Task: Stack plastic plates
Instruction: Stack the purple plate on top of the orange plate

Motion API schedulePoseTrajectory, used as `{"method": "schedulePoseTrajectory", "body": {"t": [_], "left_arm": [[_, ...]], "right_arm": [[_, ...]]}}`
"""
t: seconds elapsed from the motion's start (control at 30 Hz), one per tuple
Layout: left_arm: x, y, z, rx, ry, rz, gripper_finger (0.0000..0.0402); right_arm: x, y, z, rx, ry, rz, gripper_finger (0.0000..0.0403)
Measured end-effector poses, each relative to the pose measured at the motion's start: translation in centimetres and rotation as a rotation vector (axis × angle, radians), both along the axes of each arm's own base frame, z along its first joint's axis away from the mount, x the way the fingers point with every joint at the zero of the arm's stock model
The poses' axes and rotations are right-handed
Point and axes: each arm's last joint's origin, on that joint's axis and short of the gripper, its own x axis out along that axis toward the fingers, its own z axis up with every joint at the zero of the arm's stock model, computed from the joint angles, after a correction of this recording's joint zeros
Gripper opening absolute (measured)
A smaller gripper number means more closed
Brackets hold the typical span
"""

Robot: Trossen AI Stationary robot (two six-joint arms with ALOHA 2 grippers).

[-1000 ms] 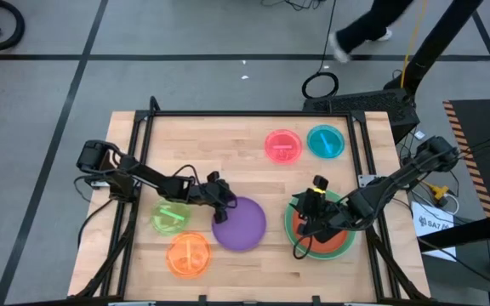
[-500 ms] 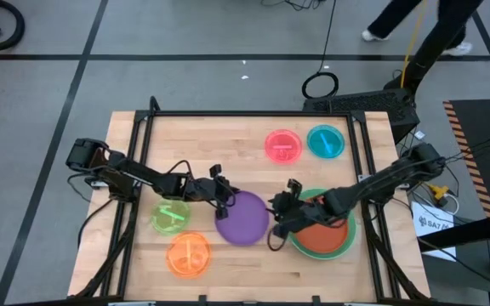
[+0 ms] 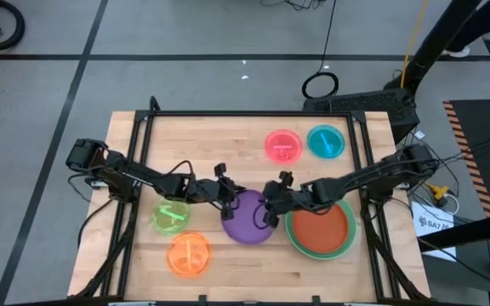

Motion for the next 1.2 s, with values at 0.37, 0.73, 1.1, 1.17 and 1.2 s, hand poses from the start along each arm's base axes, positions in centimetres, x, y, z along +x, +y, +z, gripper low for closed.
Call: {"method": "schedulePoseTrajectory", "body": {"t": [0.37, 0.73, 1.1, 1.17, 1.2], "left_arm": [[0.2, -0.1, 0.4, 0.020, -0.001, -0.007, 0.0030], [0.0, -0.3, 1.4, 0.043, -0.042, -0.037, 0.0102], [-3.1, 0.3, 6.1, 0.161, -0.070, -0.088, 0.0184], [-3.6, 0.5, 7.0, 0.178, -0.096, -0.088, 0.0185], [-4.0, 0.7, 7.5, 0.190, -0.104, -0.088, 0.0186]], "right_arm": [[0.3, -0.7, -0.5, 0.015, 0.020, -0.021, 0.0039], [0.3, -0.9, -0.4, 0.036, 0.008, -0.039, 0.0013], [-0.5, -1.9, 1.3, 0.118, 0.004, 0.022, 0.0013], [-1.3, -2.3, 2.8, 0.149, -0.018, 0.048, 0.0013], [-1.9, -2.6, 3.4, 0.173, -0.017, 0.067, 0.0013]]}}
